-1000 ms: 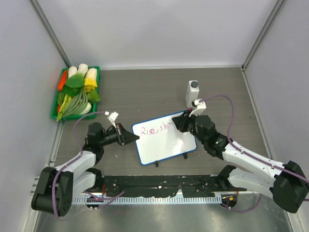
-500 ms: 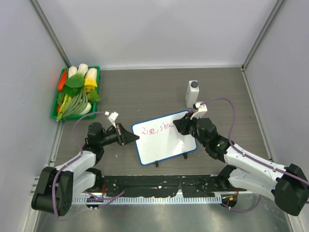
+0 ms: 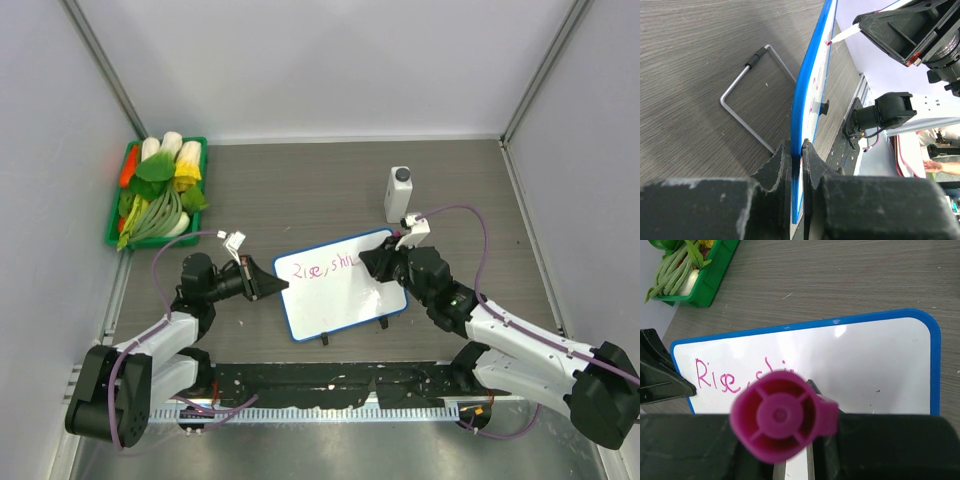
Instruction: Write a sentence on the whiteboard
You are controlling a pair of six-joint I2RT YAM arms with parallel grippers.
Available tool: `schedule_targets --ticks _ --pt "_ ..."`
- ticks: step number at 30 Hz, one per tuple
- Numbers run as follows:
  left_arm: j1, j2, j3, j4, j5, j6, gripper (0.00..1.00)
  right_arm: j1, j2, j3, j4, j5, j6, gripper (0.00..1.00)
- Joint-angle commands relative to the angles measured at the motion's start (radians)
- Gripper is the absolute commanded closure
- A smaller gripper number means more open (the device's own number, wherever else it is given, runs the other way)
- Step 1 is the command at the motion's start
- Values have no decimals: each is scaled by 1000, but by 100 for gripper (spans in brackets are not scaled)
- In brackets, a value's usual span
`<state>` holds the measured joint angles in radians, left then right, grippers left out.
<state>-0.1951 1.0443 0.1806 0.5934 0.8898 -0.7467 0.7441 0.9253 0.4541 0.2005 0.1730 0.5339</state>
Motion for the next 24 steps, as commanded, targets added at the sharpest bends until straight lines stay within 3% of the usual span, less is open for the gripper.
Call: schedule_targets --ticks 1,24 --pt "2 -13 -6 9 -31 52 100 -2 18 43 5 54 -18 99" --pt "2 -12 -4 8 -32 53 100 -5 32 60 25 155 -14 99"
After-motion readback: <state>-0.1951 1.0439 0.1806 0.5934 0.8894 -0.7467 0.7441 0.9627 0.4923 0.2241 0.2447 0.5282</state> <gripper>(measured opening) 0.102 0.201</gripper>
